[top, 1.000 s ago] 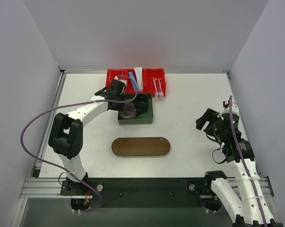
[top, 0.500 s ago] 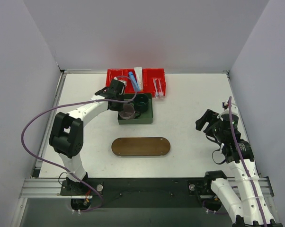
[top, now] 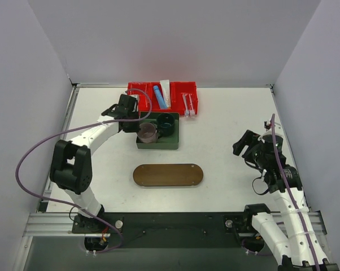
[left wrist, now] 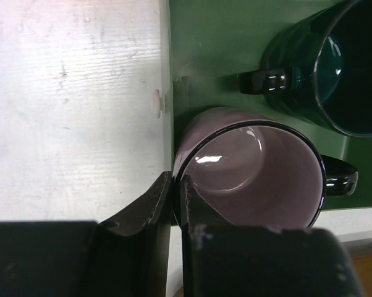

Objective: Prepare toiletry sets of a toothbrush and toothpaste on the tray

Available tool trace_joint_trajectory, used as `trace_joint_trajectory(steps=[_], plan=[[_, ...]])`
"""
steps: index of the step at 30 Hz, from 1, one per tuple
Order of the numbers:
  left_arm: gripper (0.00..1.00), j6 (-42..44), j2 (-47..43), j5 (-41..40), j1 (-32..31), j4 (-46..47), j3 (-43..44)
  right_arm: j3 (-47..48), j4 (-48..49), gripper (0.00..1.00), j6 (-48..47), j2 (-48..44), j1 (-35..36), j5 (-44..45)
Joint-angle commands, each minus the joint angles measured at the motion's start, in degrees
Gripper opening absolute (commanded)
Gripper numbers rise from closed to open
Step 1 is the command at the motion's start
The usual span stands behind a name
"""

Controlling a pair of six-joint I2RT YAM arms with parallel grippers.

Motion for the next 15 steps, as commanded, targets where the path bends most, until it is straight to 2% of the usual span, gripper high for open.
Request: trace_joint_trajectory(steps=[1, 7, 13, 15], plan=[[0.0, -2.8, -8.9, 1.9, 0.9, 5.6, -0.6, 2.7, 1.2, 0.68, 1.0, 1.5, 1.3, 1.1], [0.0, -3.8, -13.1, 1.9, 0.7, 7.1, -2.7, 5.0, 1.0, 0.67, 2.2, 4.1, 5.9, 5.7], [0.0, -3.7, -18.0, -3.4, -2.2, 8.3, -5.7, 9.7, 2.1, 0.66, 4.9, 8.9, 17.0, 13.9], [0.0, -3.6, -19.5, -5.7, -4.1, 8.8, -6.6, 11.9, 3.1, 0.61, 5.4, 12.8, 22.0, 15.8]])
